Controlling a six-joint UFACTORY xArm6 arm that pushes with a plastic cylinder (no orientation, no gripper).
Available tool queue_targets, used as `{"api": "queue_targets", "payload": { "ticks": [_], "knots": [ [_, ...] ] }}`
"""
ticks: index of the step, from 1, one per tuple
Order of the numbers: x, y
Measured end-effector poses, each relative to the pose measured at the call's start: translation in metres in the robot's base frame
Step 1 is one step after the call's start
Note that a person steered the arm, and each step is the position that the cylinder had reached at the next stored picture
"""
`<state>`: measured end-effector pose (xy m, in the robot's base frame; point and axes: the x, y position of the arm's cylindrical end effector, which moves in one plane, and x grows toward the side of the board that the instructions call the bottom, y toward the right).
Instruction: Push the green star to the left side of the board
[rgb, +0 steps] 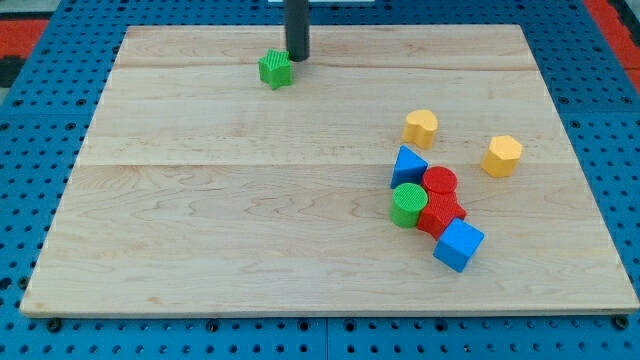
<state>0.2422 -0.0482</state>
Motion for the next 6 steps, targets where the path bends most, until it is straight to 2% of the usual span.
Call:
{"api": "queue_targets", "payload": {
  "ticks": [1,2,3,4,5,6],
  "knots": [
    [0.010,0.010],
    [0.046,0.033],
    [0.042,-0.031],
    [0.007,-0.070],
    [0.020,-0.063],
    [0.069,-0.054]
  ]
}}
